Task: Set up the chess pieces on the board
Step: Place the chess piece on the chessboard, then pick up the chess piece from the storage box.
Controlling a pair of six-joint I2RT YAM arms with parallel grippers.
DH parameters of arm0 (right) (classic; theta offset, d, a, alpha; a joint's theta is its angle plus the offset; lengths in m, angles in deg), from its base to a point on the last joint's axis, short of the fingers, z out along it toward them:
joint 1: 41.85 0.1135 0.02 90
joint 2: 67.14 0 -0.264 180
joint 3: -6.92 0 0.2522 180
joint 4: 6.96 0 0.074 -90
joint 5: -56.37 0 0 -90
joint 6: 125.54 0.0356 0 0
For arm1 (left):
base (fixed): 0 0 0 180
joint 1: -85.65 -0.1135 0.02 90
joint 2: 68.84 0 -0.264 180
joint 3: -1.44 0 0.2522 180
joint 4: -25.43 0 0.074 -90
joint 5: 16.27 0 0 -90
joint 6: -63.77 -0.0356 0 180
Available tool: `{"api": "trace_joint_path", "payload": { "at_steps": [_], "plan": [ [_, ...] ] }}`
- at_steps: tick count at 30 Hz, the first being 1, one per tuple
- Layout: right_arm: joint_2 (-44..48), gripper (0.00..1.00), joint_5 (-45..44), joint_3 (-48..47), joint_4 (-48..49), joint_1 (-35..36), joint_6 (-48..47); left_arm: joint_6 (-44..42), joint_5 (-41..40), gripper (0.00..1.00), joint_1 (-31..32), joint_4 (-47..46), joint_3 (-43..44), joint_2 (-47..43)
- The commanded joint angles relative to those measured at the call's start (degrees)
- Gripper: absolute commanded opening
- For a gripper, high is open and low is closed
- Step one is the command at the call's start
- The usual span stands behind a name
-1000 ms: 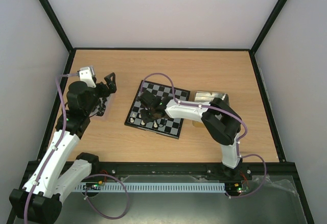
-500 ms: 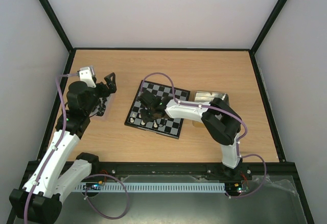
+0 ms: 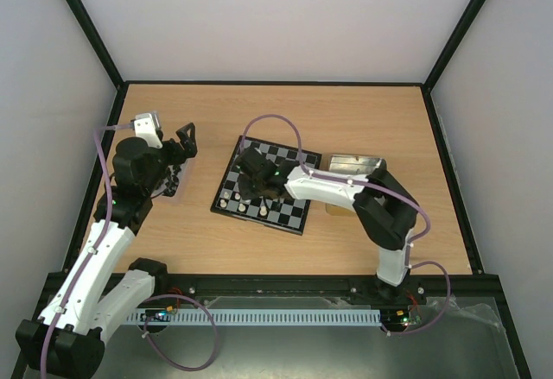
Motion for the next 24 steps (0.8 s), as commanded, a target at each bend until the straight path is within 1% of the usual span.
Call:
{"api": "trace_joint_path", "payload": {
  "at_steps": [1, 3, 6, 9, 12, 15, 17, 18, 20, 23, 24],
  "plan": [
    [7.6, 0.26, -10.4, 1.2, 0.9, 0.1, 2.7, 0.1, -0.4, 0.99, 0.0, -0.1, 0.5, -0.8],
    [10.4, 0.27, -15.5, 2.5, 0.6, -0.6, 4.0, 0.7, -0.4, 0.99, -0.1, -0.2, 0.5, -0.8],
    [14.5, 0.27, -20.7, 4.9, -0.7, -3.3, 6.8, 0.9, 0.1, 0.99, 0.0, -0.4, 0.5, -0.7],
    [19.7, 0.28, -24.7, 8.8, -2.5, -7.5, 9.7, 1.1, 0.4, 0.99, 0.0, -0.5, 0.5, -0.5],
    [26.1, 0.31, -27.1, 13.9, -3.1, -13.1, 11.9, 1.4, 1.0, 0.99, 0.0, -0.8, 0.5, -0.4],
    [31.7, 0.35, -28.1, 19.6, -3.4, -18.9, 13.9, 1.9, 1.6, 0.99, 0.0, -1.0, 0.7, 0.0],
    [33.6, 0.36, -27.6, 22.5, -4.1, -22.7, 14.9, 2.1, 2.1, 0.99, 0.0, -1.0, 1.1, 0.3],
    [34.4, 0.36, -26.1, 26.0, -4.5, -27.8, 15.7, 2.2, 2.9, 0.99, 0.0, -0.8, 1.8, 0.9],
    [34.5, 0.38, -23.9, 28.5, -2.7, -31.2, 15.2, 1.7, 4.6, 0.99, 0.0, -0.9, 2.5, 1.4],
    [32.4, 0.47, -19.7, 30.6, -0.1, -35.1, 14.3, 0.6, 10.0, 0.99, 0.1, -1.5, 3.2, 2.5],
    [31.2, 0.49, -19.0, 30.7, 0.2, -36.0, 14.1, 0.4, 11.7, 0.99, 0.1, -1.8, 3.3, 3.0]
  ]
}}
